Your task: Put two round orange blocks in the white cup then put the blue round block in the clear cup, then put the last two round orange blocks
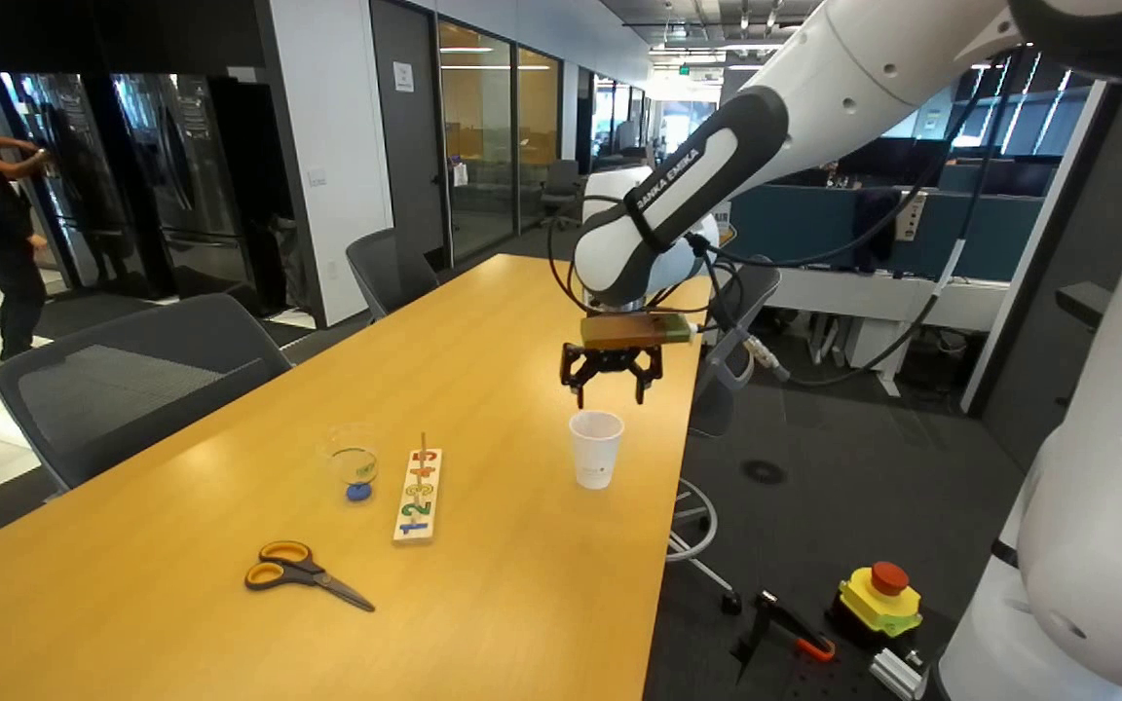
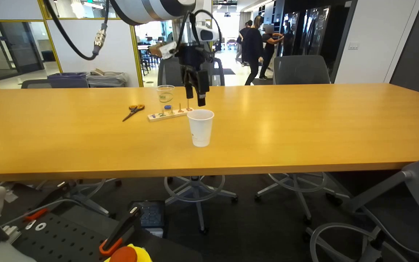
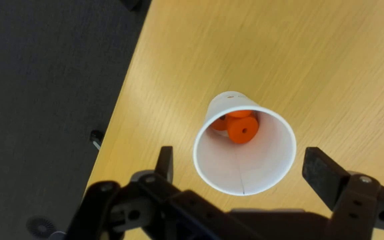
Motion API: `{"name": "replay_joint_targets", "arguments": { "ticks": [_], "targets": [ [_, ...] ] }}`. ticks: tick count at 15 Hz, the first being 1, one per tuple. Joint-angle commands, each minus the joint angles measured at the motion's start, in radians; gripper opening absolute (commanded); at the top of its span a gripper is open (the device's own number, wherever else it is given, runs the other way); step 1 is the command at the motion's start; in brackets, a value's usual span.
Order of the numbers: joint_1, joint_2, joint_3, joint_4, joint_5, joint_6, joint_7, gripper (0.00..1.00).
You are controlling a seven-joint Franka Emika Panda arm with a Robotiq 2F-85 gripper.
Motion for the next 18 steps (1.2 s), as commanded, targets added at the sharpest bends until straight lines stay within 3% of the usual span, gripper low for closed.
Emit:
{"name": "replay_joint_targets", "arguments": {
  "ticks": [1,4,7,13,18],
  "targets": [
    [-0.033,-0.246,0.014,-0.101,0.053,-0.177,-0.222,1.00],
    [-0.054,-0.412,0.023,-0.133,0.023,-0.396,-0.305,1.00],
    [-0.070,-0.590,0.047,-0.196,0.006,-0.541,-0.333,1.00],
    [-0.084,-0.931,0.069,-0.342,0.035,-0.598,-0.368,1.00],
    [-0.085,-1.074,0.056,-0.400,0.051,-0.617,-0.402,1.00]
  ]
}}
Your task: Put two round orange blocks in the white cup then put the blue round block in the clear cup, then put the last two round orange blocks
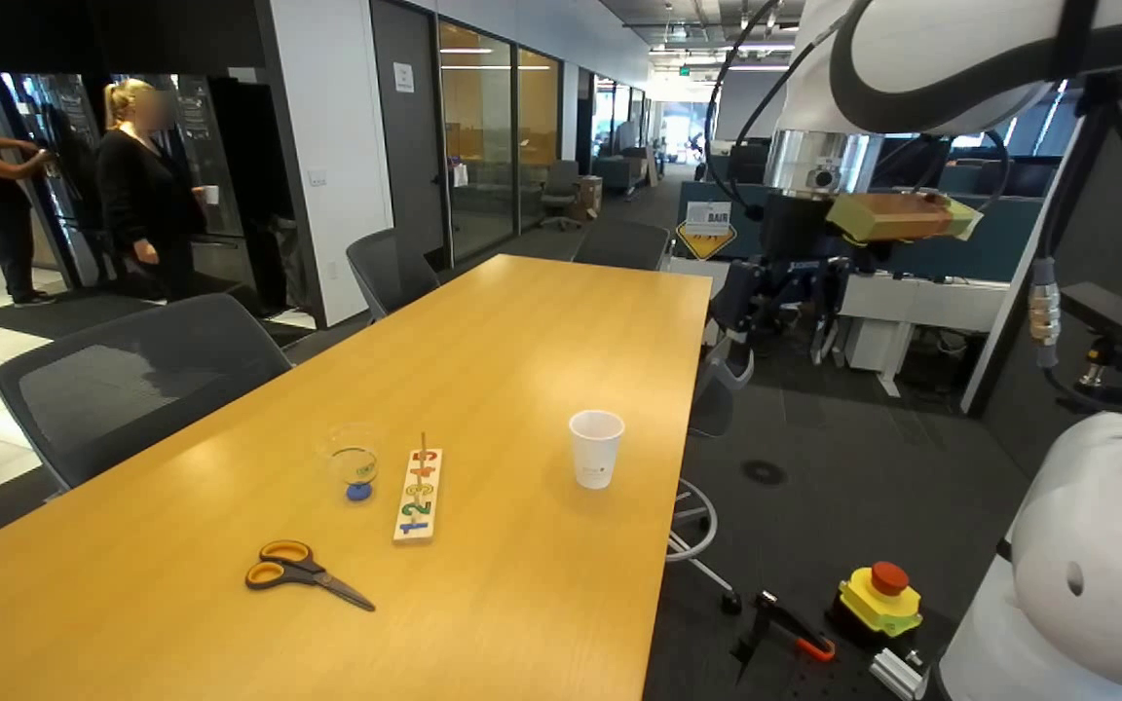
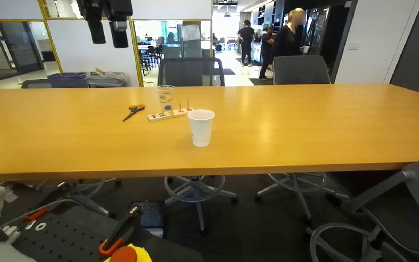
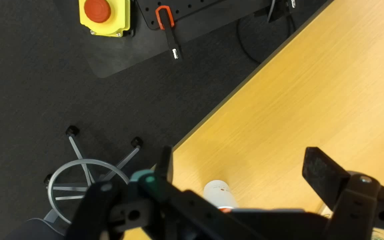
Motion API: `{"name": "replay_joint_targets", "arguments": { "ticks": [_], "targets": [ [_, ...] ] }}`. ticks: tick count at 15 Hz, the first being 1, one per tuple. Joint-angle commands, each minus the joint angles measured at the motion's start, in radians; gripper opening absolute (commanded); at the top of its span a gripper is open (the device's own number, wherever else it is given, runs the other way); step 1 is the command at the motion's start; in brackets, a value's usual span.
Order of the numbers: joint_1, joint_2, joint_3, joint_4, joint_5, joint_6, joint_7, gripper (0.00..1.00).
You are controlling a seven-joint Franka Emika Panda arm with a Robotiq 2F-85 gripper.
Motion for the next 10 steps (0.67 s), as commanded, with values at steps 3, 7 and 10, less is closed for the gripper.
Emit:
{"name": "replay_joint_targets", "arguments": {
  "ticks": [3,7,10],
  "targets": [
    [-0.020,-0.143,-0.005,-0.063,0.025,-0.027,-0.054,1.00],
    [-0.032,-0.121,0.009,-0.062,0.026,-0.022,-0.036,1.00],
    [-0.040,-0.129,0.007,-0.067,0.027,-0.024,-0.035,1.00]
  ]
}}
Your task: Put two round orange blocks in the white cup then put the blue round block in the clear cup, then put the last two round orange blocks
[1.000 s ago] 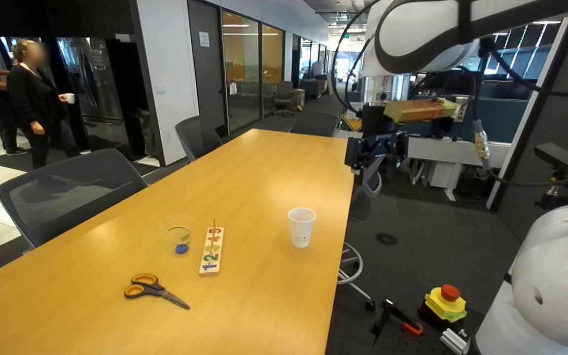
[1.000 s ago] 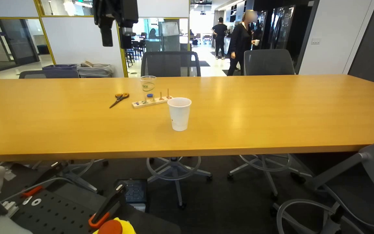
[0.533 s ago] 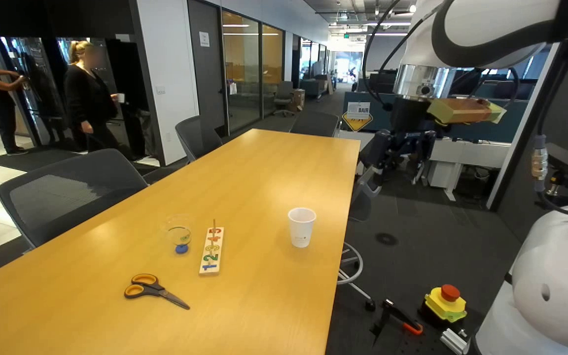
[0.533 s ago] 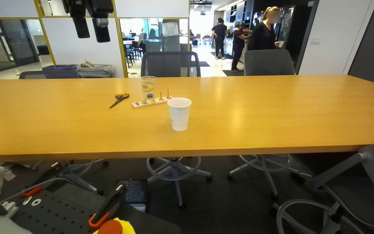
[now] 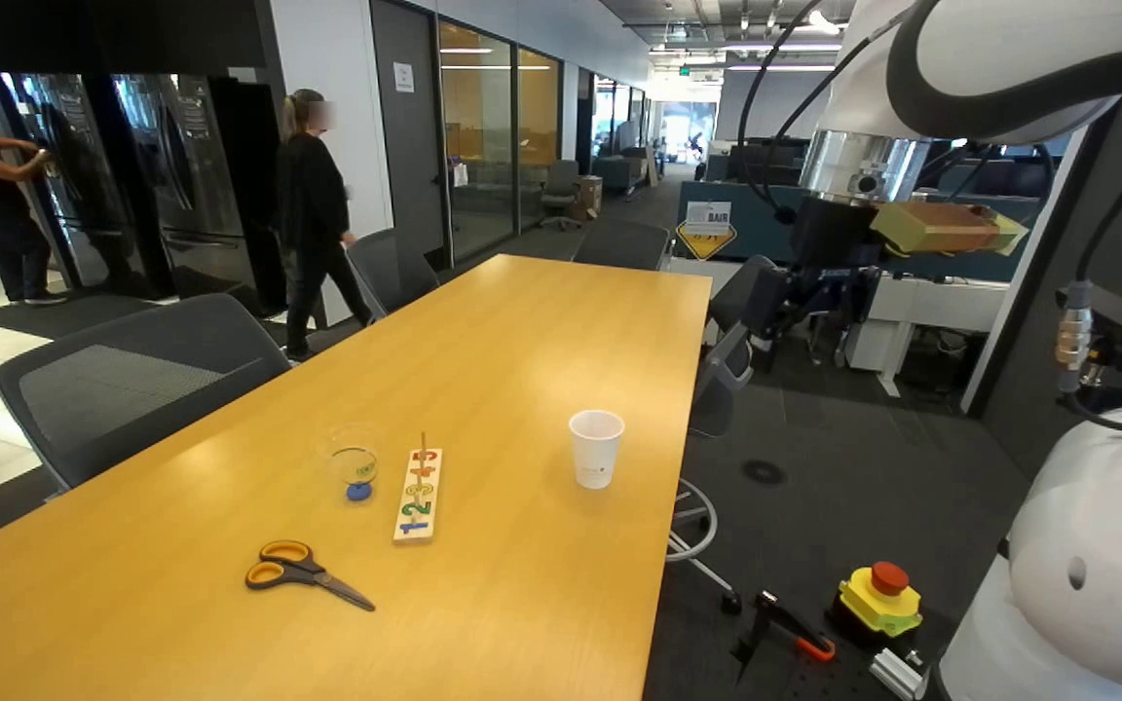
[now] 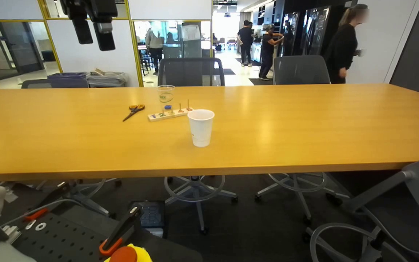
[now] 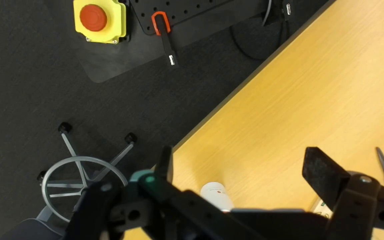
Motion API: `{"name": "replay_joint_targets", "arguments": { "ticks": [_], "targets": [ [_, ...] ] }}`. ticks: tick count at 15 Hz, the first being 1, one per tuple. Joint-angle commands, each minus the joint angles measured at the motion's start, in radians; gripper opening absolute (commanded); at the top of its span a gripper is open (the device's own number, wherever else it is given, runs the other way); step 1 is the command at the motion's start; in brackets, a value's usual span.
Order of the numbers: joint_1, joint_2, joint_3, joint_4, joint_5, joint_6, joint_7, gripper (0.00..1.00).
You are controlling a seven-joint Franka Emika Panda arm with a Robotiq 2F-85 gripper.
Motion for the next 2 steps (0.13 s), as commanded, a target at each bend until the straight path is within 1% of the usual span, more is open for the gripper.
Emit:
{"name": "replay_joint_targets", "arguments": {
  "ticks": [1,2],
  "targets": [
    [-0.020,0.003,0.013,0.002,0.013,-0.001,-0.015,1.00],
    [-0.020,0.003,0.013,0.002,0.013,-0.001,-0.015,1.00]
  ]
}}
